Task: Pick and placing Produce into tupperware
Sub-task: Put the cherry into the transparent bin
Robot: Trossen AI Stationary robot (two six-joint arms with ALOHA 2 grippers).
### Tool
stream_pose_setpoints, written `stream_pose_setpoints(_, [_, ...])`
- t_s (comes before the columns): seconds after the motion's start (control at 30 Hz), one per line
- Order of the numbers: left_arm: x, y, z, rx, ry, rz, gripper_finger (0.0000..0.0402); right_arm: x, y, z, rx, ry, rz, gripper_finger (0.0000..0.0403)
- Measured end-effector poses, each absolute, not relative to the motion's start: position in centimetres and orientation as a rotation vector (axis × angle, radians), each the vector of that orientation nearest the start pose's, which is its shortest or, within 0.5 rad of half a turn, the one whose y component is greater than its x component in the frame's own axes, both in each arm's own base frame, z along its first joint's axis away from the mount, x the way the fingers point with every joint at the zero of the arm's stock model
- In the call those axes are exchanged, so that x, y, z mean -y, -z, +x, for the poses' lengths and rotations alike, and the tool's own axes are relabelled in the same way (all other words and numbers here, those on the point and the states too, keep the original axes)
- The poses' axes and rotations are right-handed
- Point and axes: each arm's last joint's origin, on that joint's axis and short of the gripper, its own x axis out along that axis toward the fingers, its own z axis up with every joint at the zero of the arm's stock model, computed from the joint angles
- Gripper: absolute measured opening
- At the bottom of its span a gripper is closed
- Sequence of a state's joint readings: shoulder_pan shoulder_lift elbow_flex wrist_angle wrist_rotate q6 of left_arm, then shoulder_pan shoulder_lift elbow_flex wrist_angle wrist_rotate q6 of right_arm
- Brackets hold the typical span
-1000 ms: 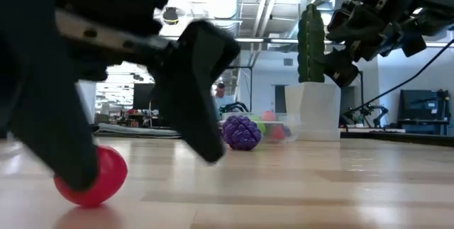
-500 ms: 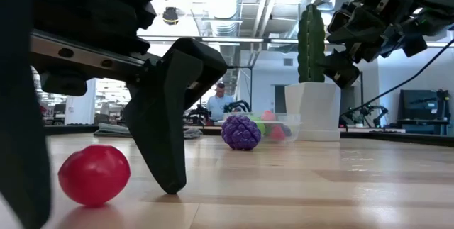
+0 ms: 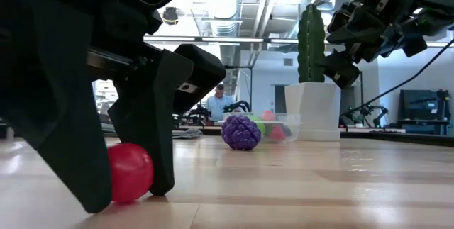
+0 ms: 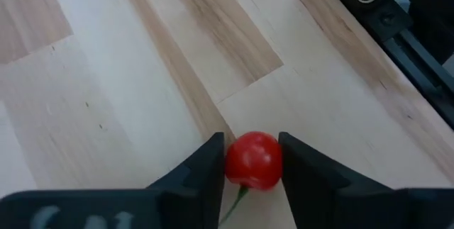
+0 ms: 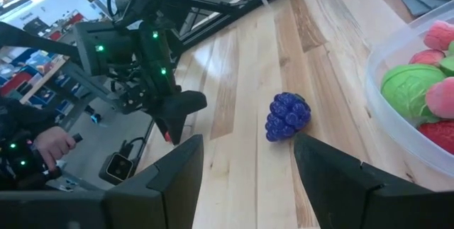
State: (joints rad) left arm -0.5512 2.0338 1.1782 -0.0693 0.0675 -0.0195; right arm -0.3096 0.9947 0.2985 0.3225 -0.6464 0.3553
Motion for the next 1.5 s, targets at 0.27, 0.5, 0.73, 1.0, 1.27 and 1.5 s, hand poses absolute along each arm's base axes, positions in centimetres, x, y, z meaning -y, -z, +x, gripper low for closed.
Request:
stream_pose_setpoints(0.27, [19.9, -12.3, 35.5, -0.935, 0.513, 0.143, 0.0103, 4.0, -18.1, 18.4, -0.391, -0.272, 0.521, 0.0243])
stream_pose_setpoints(0.5, [17.5, -13.4, 37.3, -0.950, 0.389, 0.143, 0.0105, 4.0, -18.1, 18.4, -0.391, -0.272, 0.519, 0.0243])
stream_pose_setpoints(0.73, [14.7, -15.9, 39.2, -0.925, 0.316, 0.103, 0.0104, 4.0, -18.0, 18.3, -0.395, -0.273, 0.509, 0.0243])
stream_pose_setpoints(1.0, [11.9, -20.1, 40.4, -0.837, 0.236, 0.162, 0.0103, 4.0, -17.8, 18.3, -0.416, -0.273, 0.501, 0.0243])
stream_pose_setpoints(1.27, [7.8, -24.4, 40.1, -0.740, 0.067, 0.250, 0.0108, 4.0, -17.6, 18.2, -0.433, -0.272, 0.496, 0.0242])
stream_pose_setpoints(1.5, [4.3, -26.6, 39.7, -0.696, -0.036, 0.290, 0.0102, 3.9, -17.6, 18.2, -0.436, -0.274, 0.490, 0.0223])
